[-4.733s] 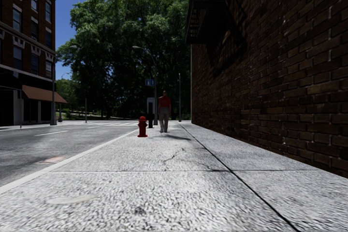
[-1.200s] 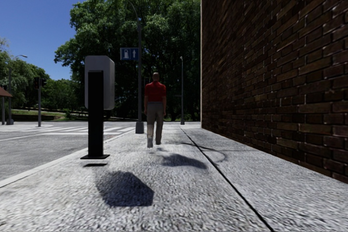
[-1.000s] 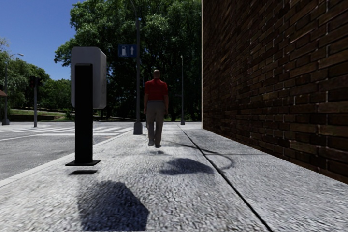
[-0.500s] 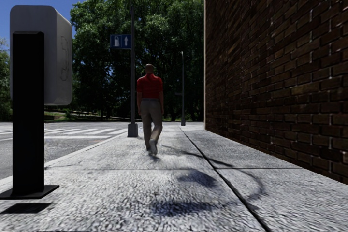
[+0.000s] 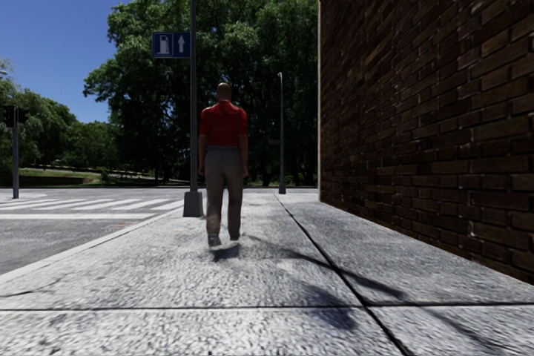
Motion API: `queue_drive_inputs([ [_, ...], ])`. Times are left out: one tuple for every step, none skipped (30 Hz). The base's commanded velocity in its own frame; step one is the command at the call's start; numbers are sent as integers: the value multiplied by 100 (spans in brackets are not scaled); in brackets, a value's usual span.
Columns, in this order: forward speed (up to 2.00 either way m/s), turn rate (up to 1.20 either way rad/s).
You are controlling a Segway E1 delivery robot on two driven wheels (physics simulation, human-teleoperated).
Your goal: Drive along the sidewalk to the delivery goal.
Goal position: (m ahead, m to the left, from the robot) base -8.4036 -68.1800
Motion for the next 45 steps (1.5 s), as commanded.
queue_drive_inputs([
  [0,0],
  [0,0],
  [0,0],
  [0,0],
  [0,0],
  [0,0],
  [0,0],
  [0,0],
  [0,0],
  [0,0],
  [0,0],
  [0,0],
  [0,0],
  [0,0],
  [0,0],
  [0,0],
  [0,0],
  [0,0],
  [0,0],
  [0,0],
  [0,0],
  [0,0],
  [0,0],
  [0,0],
  [0,0],
  [0,0],
  [0,0],
  [0,0],
  [0,0],
  [0,0],
  [0,0],
  [0,0],
  [0,0],
  [0,0],
  [0,0],
  [0,0],
  [0,0],
  [0,0],
  [0,0],
  [0,0],
  [0,0],
  [0,0],
  [0,0],
  [0,0],
  [0,0],
])
